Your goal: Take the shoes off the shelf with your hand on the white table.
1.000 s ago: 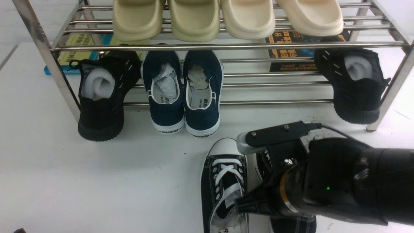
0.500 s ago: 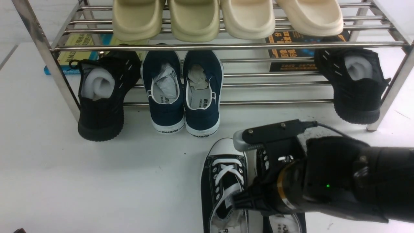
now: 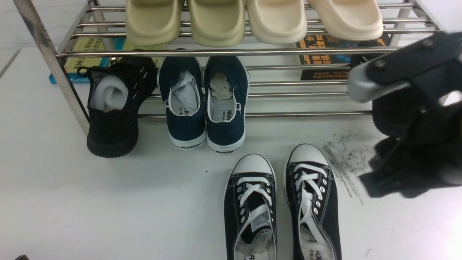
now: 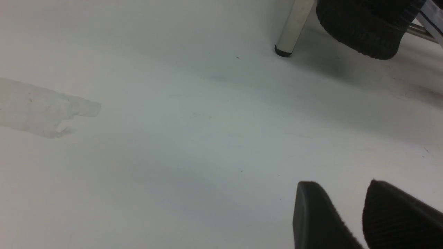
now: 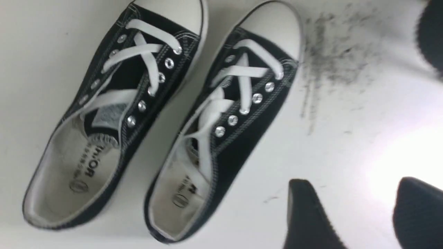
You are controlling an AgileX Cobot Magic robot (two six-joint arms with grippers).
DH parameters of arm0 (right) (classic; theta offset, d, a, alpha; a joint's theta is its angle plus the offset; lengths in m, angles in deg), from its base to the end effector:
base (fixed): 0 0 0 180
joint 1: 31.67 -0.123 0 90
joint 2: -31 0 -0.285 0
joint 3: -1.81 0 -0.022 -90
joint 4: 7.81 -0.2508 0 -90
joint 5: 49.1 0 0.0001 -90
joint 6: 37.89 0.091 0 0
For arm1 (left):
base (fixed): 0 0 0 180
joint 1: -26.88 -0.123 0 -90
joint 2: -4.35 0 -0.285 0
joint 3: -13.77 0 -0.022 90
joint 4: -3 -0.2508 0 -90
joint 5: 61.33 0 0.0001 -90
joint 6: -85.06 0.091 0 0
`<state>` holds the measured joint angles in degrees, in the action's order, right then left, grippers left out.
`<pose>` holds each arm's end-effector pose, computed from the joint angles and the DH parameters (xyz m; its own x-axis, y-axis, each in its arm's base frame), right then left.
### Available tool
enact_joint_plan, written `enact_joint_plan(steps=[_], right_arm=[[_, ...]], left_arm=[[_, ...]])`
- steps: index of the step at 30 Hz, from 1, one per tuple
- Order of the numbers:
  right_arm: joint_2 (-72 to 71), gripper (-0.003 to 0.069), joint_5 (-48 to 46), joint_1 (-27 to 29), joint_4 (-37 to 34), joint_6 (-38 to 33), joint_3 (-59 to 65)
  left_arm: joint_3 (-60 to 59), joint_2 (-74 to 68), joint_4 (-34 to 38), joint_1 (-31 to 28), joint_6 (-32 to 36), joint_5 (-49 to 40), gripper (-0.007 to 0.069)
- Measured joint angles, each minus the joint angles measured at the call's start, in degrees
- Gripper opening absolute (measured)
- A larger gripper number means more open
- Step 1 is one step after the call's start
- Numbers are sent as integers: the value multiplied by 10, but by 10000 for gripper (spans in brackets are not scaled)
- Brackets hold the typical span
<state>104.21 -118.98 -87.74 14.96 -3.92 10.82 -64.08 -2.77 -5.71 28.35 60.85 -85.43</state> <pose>0.1418 0.1514 0.3777 -0.7303 -0.3604 -0.5803 -0.3952 0.9158 -0.0714 0.0512 0.0043 0.1728 -0.3005 -0.2717 -0.9143 -0.1218 0.9617 -0.2457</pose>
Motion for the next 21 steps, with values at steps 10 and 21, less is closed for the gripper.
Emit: enact_joint_plan(steps=[10, 21], right_arm=[[-236, -10, -19, 0, -42, -79, 42], [-468, -15, 371, 0, -33, -80, 390]], left_arm=[[0, 0, 0, 0, 0, 0, 241], [0, 0, 0, 0, 0, 0, 241]])
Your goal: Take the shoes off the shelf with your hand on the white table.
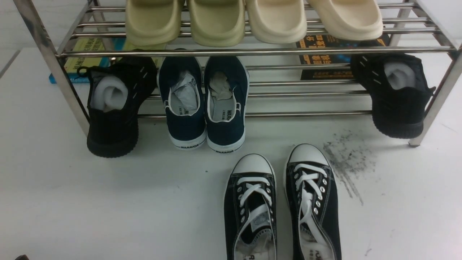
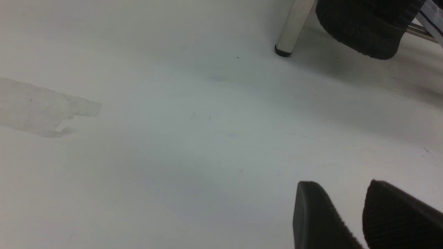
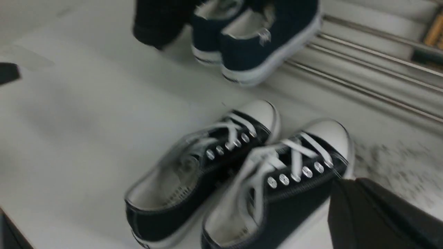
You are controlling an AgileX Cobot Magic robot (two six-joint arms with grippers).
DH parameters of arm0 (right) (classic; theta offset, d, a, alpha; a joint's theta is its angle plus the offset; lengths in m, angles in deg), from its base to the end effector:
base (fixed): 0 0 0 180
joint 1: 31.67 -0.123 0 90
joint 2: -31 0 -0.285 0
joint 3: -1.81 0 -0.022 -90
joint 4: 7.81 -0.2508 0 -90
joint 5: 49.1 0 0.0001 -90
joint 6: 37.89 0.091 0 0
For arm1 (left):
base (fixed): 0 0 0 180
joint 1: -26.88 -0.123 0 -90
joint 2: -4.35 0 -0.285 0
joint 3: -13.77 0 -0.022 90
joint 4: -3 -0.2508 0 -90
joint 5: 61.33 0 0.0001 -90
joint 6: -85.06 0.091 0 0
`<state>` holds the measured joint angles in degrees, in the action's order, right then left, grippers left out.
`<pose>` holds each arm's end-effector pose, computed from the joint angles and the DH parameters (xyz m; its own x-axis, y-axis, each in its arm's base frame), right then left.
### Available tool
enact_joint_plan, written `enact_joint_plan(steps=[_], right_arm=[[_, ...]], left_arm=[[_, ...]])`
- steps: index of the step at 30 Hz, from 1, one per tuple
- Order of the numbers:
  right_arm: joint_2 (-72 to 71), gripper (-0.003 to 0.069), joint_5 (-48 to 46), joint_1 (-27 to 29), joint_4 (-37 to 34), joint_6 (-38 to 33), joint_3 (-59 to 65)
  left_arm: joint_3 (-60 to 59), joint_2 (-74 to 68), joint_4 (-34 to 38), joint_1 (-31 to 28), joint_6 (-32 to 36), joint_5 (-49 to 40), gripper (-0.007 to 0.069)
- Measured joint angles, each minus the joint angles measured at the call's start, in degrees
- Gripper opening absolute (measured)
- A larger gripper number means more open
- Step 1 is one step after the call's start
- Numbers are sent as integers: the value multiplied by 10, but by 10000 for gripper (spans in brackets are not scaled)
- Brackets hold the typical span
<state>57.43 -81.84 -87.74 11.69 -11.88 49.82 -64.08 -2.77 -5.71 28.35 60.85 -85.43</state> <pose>0.0509 0.0461 0.3141 -0.2664 -0.1074 -0.9579 -0.6847 0.7206 0.1096 0.0512 0.0043 0.1728 -0.3005 -0.2717 -0.9143 -0.1218 0.9617 -0.2457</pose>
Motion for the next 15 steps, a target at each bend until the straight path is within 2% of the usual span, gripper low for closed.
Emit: enact_joint_plan(steps=[1, 2, 6, 9, 15], right_arm=[[-1, -15, 11, 0, 0, 0, 0], [-5, -15, 89, 0, 9, 0, 50], [-4, -15, 219, 0, 35, 0, 115], [-4, -13, 258, 0, 47, 0, 127], [-4, -10, 273, 0, 52, 0, 129]], left_arm=[[0, 0, 0, 0, 0, 0, 241], [0, 0, 0, 0, 0, 0, 241], [0, 0, 0, 0, 0, 0, 241], [0, 0, 0, 0, 0, 0, 241], [0, 0, 0, 0, 0, 0, 241]])
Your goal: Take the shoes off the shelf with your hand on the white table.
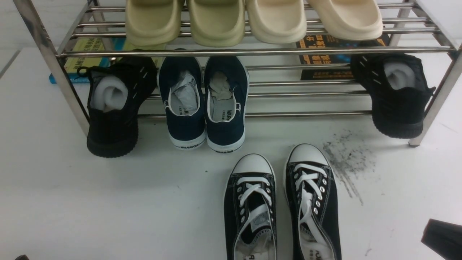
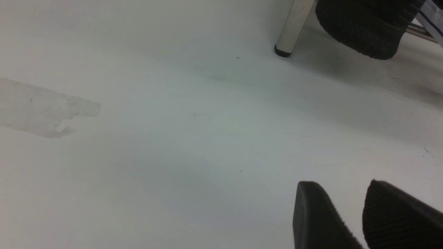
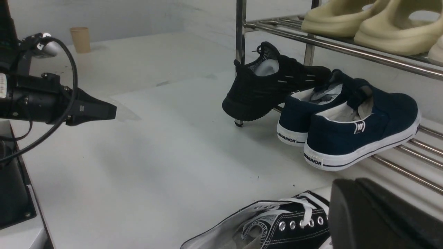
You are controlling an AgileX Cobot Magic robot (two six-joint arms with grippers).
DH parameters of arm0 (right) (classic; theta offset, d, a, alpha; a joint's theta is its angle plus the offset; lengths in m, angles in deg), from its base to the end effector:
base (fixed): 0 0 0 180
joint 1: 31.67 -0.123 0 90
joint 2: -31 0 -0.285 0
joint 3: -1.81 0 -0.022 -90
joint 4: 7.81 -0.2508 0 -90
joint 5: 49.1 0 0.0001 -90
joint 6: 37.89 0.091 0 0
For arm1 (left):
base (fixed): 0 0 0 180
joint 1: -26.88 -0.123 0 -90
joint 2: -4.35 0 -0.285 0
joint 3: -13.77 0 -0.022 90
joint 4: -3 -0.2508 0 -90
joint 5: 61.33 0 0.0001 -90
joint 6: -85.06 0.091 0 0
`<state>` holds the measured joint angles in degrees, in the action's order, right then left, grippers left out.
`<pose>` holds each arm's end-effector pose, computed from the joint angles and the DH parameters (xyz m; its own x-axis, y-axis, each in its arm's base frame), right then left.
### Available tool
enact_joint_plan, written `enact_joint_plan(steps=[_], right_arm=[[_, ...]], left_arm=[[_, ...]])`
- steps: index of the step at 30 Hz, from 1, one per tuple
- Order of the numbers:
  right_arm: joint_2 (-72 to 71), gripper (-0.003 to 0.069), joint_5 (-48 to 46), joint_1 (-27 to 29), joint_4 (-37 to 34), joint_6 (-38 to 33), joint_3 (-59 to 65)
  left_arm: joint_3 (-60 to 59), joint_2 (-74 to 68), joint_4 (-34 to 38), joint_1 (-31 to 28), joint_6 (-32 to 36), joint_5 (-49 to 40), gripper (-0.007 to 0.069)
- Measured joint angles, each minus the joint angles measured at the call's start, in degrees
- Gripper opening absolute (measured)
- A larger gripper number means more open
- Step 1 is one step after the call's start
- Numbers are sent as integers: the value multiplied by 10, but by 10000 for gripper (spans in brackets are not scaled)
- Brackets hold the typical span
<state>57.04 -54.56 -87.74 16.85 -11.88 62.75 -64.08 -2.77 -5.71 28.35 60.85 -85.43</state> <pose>0.0500 0.0677 0.2801 -0.0393 -0.0132 -0.9991 -0.8062 0.5912 0.0239 0.0512 0.0043 0.1728 -0.3005 -0.2717 -0.9143 -0.1218 0.9617 -0.2457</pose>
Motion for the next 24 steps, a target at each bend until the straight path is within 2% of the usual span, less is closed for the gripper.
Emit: enact_joint_plan(steps=[24], right_arm=[[0, 4, 1, 0, -12, 0, 0]], left_arm=[[0, 0, 0, 0, 0, 0, 241]])
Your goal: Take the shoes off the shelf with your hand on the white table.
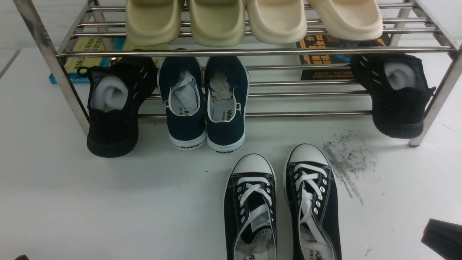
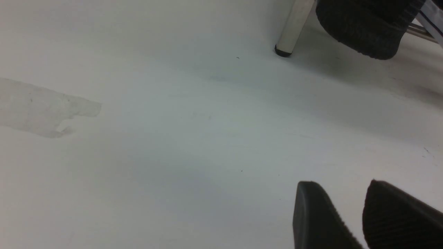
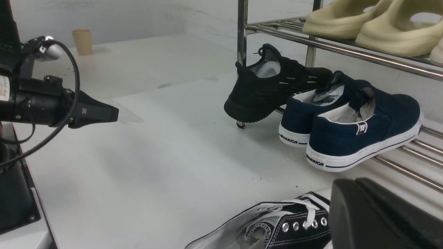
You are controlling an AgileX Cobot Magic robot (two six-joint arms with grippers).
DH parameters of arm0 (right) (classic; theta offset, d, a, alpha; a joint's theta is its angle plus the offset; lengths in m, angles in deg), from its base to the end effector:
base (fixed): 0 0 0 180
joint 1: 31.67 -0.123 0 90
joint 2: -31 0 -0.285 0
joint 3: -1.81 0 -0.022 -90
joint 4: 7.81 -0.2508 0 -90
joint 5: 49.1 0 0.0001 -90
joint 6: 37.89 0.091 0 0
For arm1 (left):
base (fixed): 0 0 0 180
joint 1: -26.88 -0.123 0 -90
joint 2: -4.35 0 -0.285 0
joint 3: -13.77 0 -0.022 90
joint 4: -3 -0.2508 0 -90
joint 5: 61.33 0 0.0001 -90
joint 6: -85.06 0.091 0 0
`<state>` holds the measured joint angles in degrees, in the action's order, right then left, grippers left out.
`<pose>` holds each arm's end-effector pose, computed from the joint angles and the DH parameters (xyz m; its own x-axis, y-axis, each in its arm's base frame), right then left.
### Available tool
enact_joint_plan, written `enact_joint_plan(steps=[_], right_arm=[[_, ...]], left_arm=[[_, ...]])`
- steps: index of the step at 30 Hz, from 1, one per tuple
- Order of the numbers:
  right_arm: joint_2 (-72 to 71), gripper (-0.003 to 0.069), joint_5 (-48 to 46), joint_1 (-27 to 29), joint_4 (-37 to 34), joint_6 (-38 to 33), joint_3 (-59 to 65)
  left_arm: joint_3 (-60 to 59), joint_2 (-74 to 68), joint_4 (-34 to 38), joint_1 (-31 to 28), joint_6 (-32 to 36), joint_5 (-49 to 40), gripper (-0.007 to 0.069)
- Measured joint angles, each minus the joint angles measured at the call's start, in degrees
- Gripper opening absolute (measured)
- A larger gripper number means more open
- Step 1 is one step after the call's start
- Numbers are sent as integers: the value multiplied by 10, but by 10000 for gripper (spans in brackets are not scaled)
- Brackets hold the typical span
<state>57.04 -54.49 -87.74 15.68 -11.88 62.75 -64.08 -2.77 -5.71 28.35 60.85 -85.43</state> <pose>0.0498 0.0679 0.2801 -0.0556 -0.0010 -0.9985 -0.8066 0.5895 0.0443 0.0512 0.0043 0.1728 -0.3005 -0.2717 -0.9143 -0.1218 0.9617 -0.2457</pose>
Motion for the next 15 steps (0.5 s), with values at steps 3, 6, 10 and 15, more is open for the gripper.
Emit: enact_joint_plan(steps=[3, 6, 10, 15], right_arm=[[-2, 6, 0, 0, -41, -6, 2], [-8, 9, -1, 0, -74, -49, 4], [-18, 13, -2, 22, -137, -144, 6], [-33, 14, -2, 119, -221, -200, 28]], left_arm=[[0, 0, 0, 0, 0, 0, 241], [0, 0, 0, 0, 0, 0, 241], [0, 0, 0, 0, 0, 0, 241], [0, 0, 0, 0, 0, 0, 241]])
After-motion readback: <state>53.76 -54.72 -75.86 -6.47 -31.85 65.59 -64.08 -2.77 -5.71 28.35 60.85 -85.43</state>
